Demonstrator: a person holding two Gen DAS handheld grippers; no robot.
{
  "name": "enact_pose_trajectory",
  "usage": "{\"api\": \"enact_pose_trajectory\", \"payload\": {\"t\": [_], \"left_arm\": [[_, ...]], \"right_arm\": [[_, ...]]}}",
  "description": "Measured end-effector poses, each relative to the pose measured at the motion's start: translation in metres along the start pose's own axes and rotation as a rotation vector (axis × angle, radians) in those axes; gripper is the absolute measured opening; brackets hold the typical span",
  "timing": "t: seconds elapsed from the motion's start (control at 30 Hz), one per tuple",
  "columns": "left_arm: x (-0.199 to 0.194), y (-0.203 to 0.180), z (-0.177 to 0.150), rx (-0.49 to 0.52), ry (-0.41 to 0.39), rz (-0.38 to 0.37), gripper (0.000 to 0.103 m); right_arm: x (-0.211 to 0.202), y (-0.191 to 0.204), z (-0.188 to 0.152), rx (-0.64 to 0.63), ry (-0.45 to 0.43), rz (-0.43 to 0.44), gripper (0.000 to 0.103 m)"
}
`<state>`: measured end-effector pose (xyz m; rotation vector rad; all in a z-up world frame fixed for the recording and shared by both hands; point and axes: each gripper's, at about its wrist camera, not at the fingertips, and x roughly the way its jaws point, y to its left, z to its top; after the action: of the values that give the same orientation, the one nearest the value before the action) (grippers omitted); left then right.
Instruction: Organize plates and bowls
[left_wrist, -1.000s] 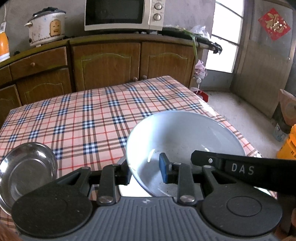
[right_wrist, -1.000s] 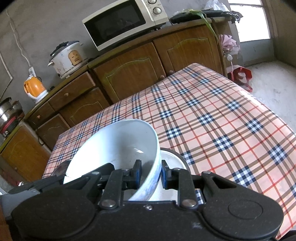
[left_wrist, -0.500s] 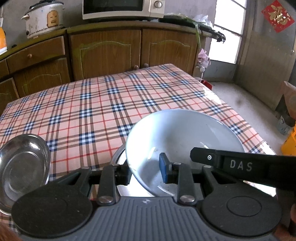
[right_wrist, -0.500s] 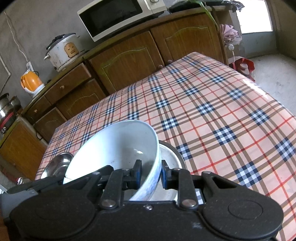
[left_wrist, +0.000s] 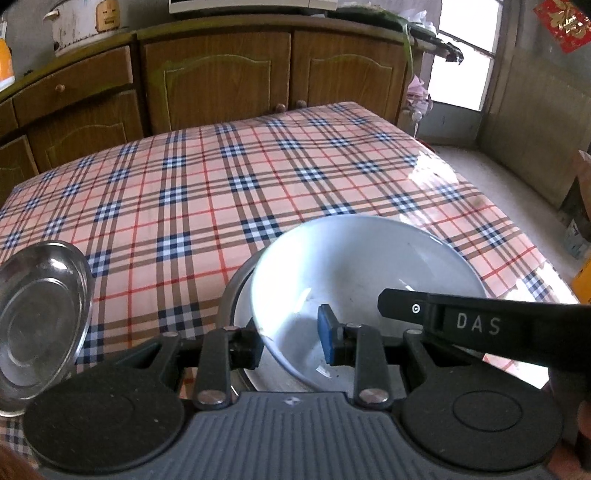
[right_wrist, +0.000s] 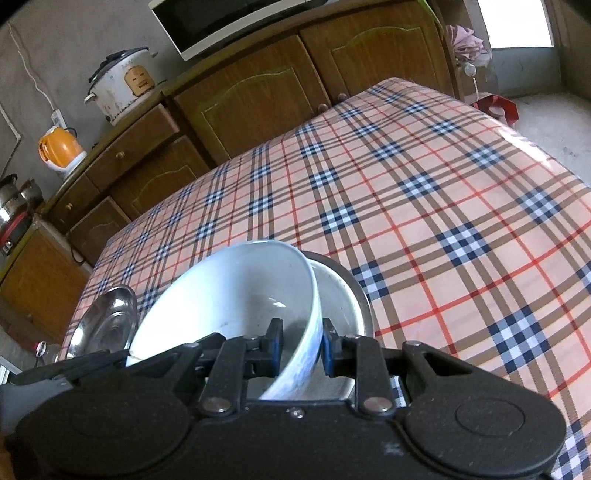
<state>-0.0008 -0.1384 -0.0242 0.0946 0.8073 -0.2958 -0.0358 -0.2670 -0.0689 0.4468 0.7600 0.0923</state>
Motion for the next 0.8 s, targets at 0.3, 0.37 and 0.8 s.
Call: {"api": "enact_pose_trajectory", "payload": {"t": [0.3, 0.37, 0.8], "left_arm": [[0.0020, 0.0029, -0.0028, -0.006, 0.001, -0.006, 0.030], [0.0011, 0.0039, -0.0036, -0.011, 0.001, -0.009, 0.030], [0.0015, 0.0078, -0.0085, -0.030, -0.010, -0.039, 0.032]], "right_arm": [[0.0036, 0.0016, -0.0010, -0.024, 0.001, -0.003, 0.028], [0.0042, 0.0026, -0.0016, -0.031, 0.002, -0.001, 0.028], [0.0040, 0.0034, -0.0004, -0.047, 0.016, 0.000, 0.028]]}}
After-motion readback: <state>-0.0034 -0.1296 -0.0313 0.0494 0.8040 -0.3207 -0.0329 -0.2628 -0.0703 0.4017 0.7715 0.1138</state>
